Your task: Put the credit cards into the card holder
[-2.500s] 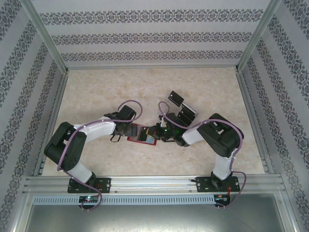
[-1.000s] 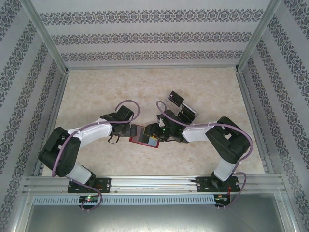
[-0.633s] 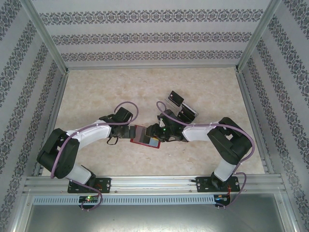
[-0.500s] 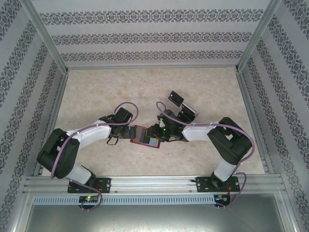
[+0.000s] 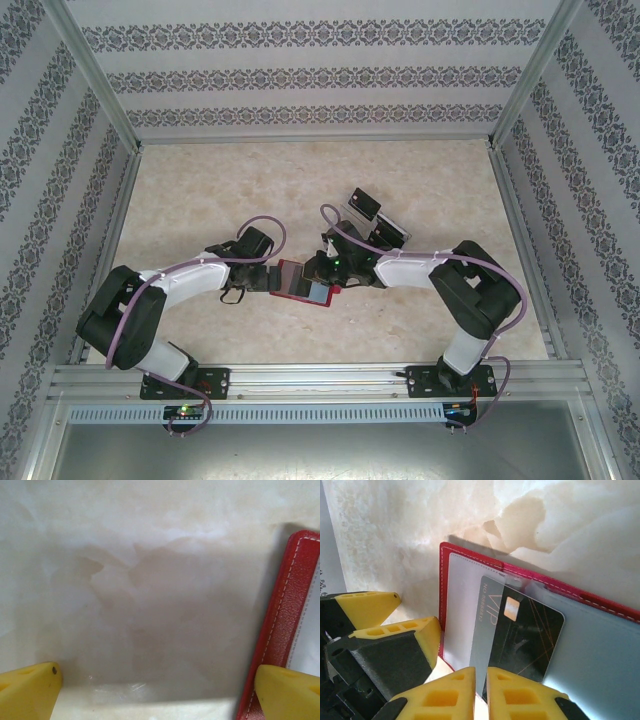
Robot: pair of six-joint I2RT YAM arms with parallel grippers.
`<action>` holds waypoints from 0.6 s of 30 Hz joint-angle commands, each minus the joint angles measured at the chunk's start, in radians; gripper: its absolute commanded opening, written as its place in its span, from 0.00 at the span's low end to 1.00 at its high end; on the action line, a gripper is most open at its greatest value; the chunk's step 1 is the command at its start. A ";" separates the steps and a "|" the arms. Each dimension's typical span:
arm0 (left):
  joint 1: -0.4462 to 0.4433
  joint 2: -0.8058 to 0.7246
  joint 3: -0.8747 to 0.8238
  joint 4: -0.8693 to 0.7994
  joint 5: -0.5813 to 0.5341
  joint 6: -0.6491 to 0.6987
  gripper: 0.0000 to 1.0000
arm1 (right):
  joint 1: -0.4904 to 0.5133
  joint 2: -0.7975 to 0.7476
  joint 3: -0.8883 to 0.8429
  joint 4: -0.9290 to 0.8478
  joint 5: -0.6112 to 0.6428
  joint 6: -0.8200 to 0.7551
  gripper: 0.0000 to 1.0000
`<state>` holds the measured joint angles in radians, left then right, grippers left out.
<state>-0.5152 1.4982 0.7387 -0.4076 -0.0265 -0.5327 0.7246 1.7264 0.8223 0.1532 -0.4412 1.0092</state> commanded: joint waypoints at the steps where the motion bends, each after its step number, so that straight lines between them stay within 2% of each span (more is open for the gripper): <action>1: 0.007 -0.005 -0.012 0.024 0.006 -0.020 0.99 | 0.011 -0.022 0.011 -0.057 0.032 -0.035 0.16; 8: 0.007 0.001 -0.015 0.032 0.011 -0.019 0.99 | 0.011 -0.045 0.009 -0.147 0.073 -0.067 0.15; 18: 0.007 0.003 -0.020 0.038 0.015 -0.016 0.99 | 0.016 -0.016 0.018 -0.153 0.070 -0.068 0.19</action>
<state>-0.5152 1.4982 0.7349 -0.3996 -0.0265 -0.5327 0.7250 1.7023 0.8223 0.0181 -0.3840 0.9611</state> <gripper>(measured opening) 0.987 0.188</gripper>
